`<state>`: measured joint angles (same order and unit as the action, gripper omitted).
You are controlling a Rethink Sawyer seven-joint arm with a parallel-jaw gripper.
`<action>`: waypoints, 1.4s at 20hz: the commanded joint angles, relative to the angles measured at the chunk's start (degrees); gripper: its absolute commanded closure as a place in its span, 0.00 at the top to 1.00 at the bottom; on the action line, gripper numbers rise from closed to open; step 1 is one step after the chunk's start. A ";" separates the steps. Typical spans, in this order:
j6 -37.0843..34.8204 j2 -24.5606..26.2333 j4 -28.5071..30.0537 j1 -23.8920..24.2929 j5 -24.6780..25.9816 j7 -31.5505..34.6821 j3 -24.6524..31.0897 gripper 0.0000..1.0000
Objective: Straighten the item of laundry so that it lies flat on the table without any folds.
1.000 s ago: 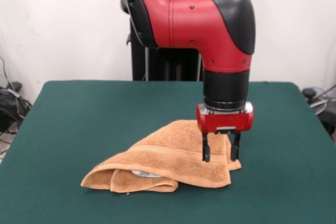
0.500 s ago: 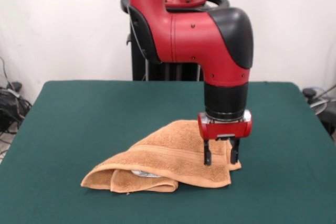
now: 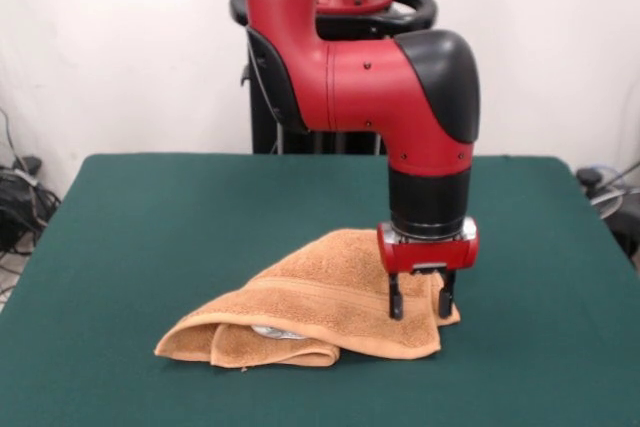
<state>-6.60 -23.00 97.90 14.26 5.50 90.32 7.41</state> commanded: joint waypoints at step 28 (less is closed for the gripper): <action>9.71 14.67 -8.24 -1.23 0.13 9.62 1.58 0.00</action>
<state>-5.85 -22.38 96.74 13.87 5.51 90.32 6.47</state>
